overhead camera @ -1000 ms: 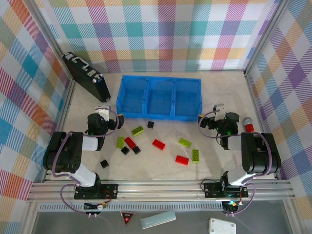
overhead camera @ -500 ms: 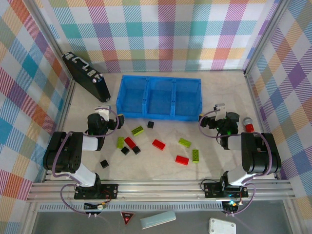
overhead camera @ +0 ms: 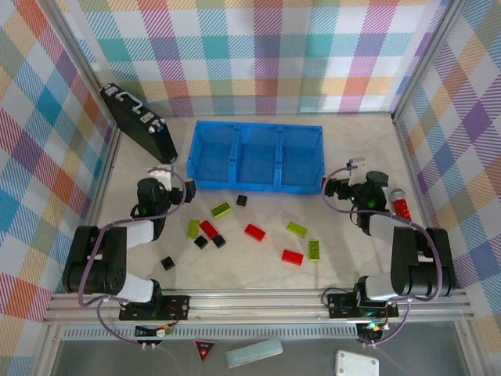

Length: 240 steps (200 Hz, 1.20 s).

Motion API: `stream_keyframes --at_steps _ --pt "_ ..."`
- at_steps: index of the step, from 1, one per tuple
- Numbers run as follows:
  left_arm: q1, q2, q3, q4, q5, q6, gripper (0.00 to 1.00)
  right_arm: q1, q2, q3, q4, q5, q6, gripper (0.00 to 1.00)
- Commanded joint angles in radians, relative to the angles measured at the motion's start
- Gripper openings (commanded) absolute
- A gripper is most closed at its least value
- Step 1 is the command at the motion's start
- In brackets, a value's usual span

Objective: Sort the legos into containers by color
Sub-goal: Pick up the lego from the bottom-center of the table.

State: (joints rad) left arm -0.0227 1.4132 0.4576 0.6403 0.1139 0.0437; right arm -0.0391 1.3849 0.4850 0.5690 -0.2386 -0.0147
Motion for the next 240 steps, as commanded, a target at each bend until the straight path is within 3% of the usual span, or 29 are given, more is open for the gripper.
stream_keyframes --at_steps 1,39,77,109,135,173,217,240 --pt "-0.004 -0.083 0.042 -0.155 -0.076 -0.058 1.0 0.009 -0.059 0.037 -0.181 -0.005 0.042 1.0" --pt "-0.019 -0.195 0.1 -0.358 -0.137 -0.168 1.0 0.053 -0.176 0.109 -0.458 0.001 0.116 0.93" --pt "-0.019 -0.25 0.214 -0.627 -0.118 -0.246 1.0 0.116 -0.233 0.214 -0.777 0.04 0.219 0.87" --pt "-0.017 -0.252 0.314 -0.82 -0.108 -0.334 1.0 0.208 -0.266 0.274 -0.955 0.14 0.286 0.83" --pt "-0.016 -0.211 0.426 -0.977 0.014 -0.356 1.0 0.27 -0.247 0.348 -1.1 0.181 0.365 0.77" --pt "-0.016 -0.159 0.556 -1.17 0.122 -0.305 1.0 0.376 -0.199 0.416 -1.23 0.215 0.403 0.75" --pt "-0.016 -0.182 0.649 -1.293 0.134 -0.224 1.0 0.481 -0.169 0.443 -1.349 0.273 0.502 0.75" --pt "-0.016 -0.2 0.631 -1.279 0.114 -0.136 1.0 0.539 -0.165 0.438 -1.384 0.307 0.549 0.74"
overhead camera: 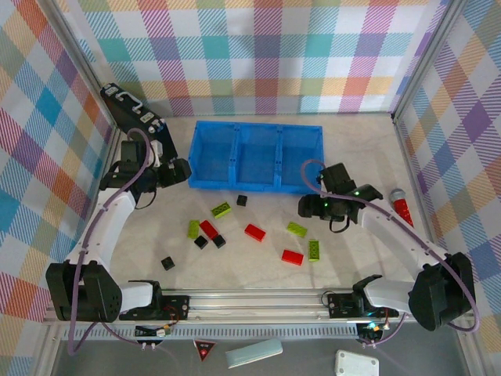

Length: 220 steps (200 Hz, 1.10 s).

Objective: Sort the legos into containers by color
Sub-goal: Pick up the lego from the bottom-center of the table.

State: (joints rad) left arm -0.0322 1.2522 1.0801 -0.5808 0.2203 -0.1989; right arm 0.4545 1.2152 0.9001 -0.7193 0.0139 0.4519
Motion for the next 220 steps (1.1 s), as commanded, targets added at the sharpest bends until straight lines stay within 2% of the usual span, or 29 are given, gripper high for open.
stream_keyframes --at_steps 1,14,26,85,131,220 --pt "-0.006 -0.041 0.005 -0.055 0.006 0.109 1.0 0.048 0.004 0.023 -0.097 0.055 0.084 0.74" --pt "-0.006 -0.059 -0.044 -0.009 -0.033 0.116 1.0 0.07 0.0 0.011 -0.109 0.069 0.101 0.73" --pt "-0.005 -0.066 -0.075 0.014 -0.025 0.118 1.0 0.078 -0.002 -0.008 -0.115 0.067 0.113 0.73" --pt "-0.005 -0.06 -0.059 -0.007 -0.037 0.148 1.0 0.093 0.01 -0.115 -0.094 0.044 0.143 0.7" --pt "-0.006 -0.056 -0.058 -0.01 -0.03 0.155 1.0 0.126 0.036 -0.153 -0.098 0.073 0.196 0.63" --pt "-0.005 -0.076 -0.07 -0.007 -0.036 0.155 1.0 0.211 0.094 -0.119 -0.136 0.124 0.255 0.55"
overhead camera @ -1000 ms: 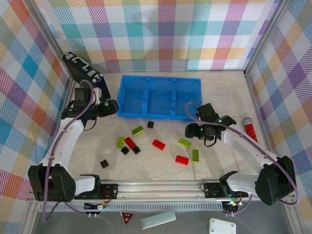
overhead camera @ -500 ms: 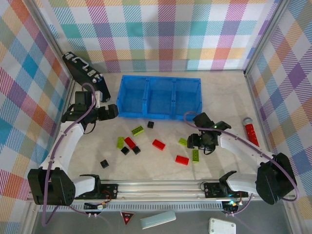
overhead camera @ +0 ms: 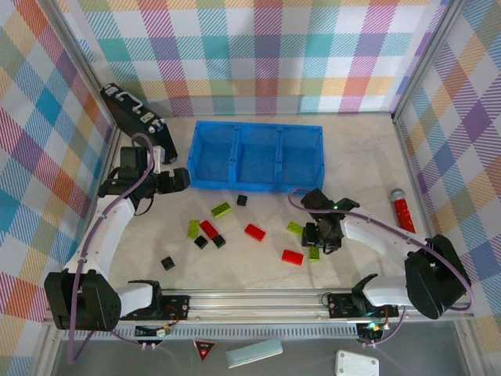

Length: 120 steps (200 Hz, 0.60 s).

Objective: Sort the legos into containers by color
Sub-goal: Pick up the lego from the bottom-center of the table.

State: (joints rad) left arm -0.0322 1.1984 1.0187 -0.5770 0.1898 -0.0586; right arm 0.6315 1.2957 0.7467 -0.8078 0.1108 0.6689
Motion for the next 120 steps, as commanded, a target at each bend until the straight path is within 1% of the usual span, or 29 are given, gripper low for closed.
stream_keyframes --at_steps 1,27,52,79,94,120 --pt "-0.005 -0.021 -0.009 -0.011 -0.005 0.015 1.0 0.035 0.014 0.035 -0.049 0.026 0.039 0.55" --pt "-0.005 -0.012 -0.005 -0.015 -0.006 0.015 1.0 0.094 0.028 0.078 -0.083 0.026 0.09 0.54" --pt "-0.005 -0.013 -0.003 -0.017 -0.006 0.014 1.0 0.175 0.042 0.117 -0.122 0.026 0.182 0.55" --pt "-0.005 -0.013 -0.004 -0.017 -0.002 0.014 1.0 0.247 0.068 0.156 -0.162 0.032 0.317 0.59" --pt "-0.005 -0.01 -0.005 -0.017 0.003 0.012 1.0 0.26 0.088 0.18 -0.193 0.052 0.432 0.57" --pt "-0.005 0.005 0.002 -0.022 0.017 0.009 1.0 0.274 0.115 0.194 -0.187 0.043 0.581 0.64"
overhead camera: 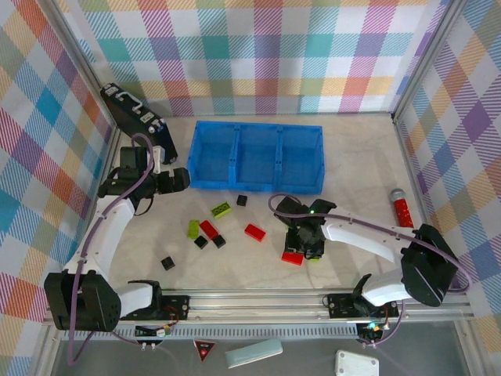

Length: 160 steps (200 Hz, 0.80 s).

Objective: Sort the legos into containers by color
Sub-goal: Pick up the lego from the bottom-center of the table.

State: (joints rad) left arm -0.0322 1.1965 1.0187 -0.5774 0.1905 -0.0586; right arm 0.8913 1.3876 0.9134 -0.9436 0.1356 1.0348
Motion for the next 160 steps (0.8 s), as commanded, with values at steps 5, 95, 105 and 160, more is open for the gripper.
stream_keyframes --at_steps 5,95,105,160 --pt "-0.005 0.01 0.003 -0.022 0.019 0.009 1.0 0.023 0.026 0.029 -0.045 0.019 0.233 0.65" --pt "-0.005 0.033 0.012 -0.031 0.017 0.013 1.0 0.046 0.178 0.024 0.063 -0.024 0.231 0.74" --pt "-0.005 0.035 0.014 -0.033 0.012 0.013 1.0 0.046 0.19 0.023 0.073 -0.028 0.219 0.75" --pt "-0.005 0.029 0.011 -0.033 0.002 0.017 1.0 0.048 0.223 0.027 0.092 -0.041 0.188 0.75"
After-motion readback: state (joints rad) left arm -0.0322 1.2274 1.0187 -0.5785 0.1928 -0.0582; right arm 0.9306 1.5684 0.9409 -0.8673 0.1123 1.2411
